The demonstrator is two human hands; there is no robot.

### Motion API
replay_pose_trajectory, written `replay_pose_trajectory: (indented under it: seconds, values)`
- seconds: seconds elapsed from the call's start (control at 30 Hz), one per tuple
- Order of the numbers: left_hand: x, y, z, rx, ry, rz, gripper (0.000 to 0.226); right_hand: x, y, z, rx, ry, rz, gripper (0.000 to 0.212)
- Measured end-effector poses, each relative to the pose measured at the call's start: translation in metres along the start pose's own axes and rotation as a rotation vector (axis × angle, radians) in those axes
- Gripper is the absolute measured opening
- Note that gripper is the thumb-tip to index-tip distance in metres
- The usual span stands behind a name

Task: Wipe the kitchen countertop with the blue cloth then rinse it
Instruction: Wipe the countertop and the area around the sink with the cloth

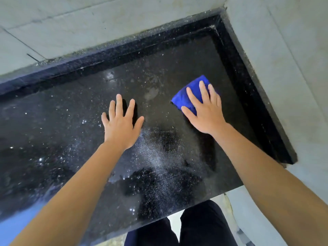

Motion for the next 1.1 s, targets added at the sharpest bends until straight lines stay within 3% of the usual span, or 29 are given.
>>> replay_pose_trajectory:
  seconds: [0.17,0.33,0.5,0.63,0.83,0.9,0.97,1.03,1.1]
  values:
    - [-0.037,0.005,-0.04,-0.091,-0.025,0.065,0.069,-0.074,0.013,0.098,-0.035,0.239,0.041,0.069]
    - [-0.039,0.009,-0.043,-0.084,-0.051,0.049,0.067,-0.124,0.026,0.023,-0.021,-0.149,0.057,0.068]
    - [-0.04,0.01,-0.044,-0.099,-0.061,0.011,0.066,-0.052,0.007,-0.063,-0.058,-0.334,0.042,0.067]
    - [-0.039,0.01,-0.044,-0.106,-0.048,0.033,0.065,-0.03,0.004,-0.028,-0.038,-0.185,0.0,0.07]
    - [-0.042,0.01,-0.041,-0.121,-0.056,0.025,0.065,-0.095,0.018,0.056,-0.034,0.156,0.058,0.067]
    - [-0.042,0.011,-0.041,-0.124,-0.059,0.034,0.066,-0.112,0.024,0.034,0.009,0.103,0.062,0.063]
    - [-0.043,0.012,-0.043,-0.111,-0.066,0.028,0.066,-0.116,0.023,-0.011,0.016,-0.065,0.058,0.062]
    - [-0.044,0.012,-0.044,-0.098,-0.072,0.009,0.066,-0.099,0.016,-0.062,-0.04,-0.211,0.028,0.063]
    - [-0.042,0.012,-0.045,-0.11,-0.075,-0.001,0.065,-0.061,0.004,-0.109,-0.095,-0.229,-0.01,0.064]
Point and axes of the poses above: each hand's wrist, its own z-axis towards the middle knuckle, its own y-axis out of the palm, x = y × z, the point moved 2 cm from there along z, towards the middle knuckle, and after that the axes turned 15 degrees about x, right-handed, at the moved point
